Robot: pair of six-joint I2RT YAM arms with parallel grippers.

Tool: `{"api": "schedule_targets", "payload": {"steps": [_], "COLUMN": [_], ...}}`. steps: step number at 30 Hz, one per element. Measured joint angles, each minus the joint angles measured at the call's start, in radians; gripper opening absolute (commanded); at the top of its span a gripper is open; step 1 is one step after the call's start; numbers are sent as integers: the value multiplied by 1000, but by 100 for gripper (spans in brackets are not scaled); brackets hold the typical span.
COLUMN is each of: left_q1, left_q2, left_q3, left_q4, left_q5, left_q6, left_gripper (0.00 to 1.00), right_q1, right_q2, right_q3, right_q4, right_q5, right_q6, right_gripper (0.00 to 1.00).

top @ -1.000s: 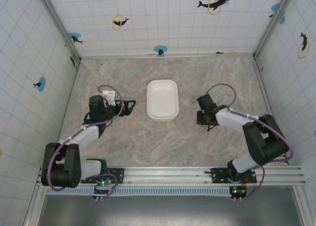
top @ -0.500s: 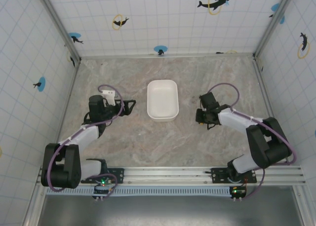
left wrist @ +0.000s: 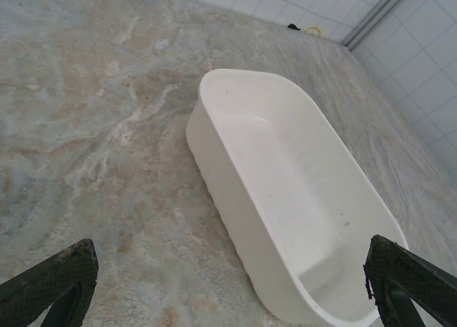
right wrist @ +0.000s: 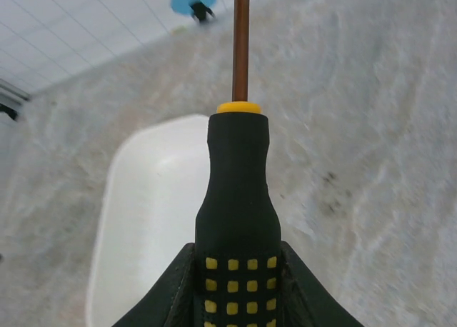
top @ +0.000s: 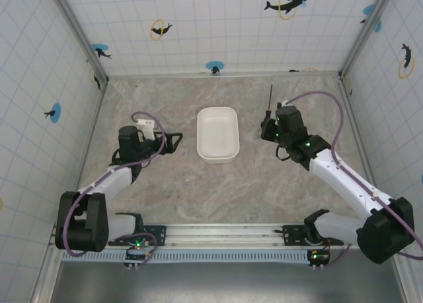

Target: Put the screwdriver in the bin

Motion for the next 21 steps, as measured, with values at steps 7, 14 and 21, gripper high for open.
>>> {"api": "schedule_targets", "payload": {"steps": [7,14,21], "left_q1": [0,0,0], "left_q2": [22,56,73], "left_q3": [2,29,32], "left_q4": [1,8,19], "left_q5": [8,25,34], "left_q6": [0,8,20], "left_gripper": [98,98,98], "right_q1": [181,253,270], "right_q2": [176,430,591], "right_q3": [193,269,287], "right_q4": [-2,-42,-98], "right_q5": [119,141,107], "right_q6": [37,99,148], "right_gripper": [0,0,0]}}
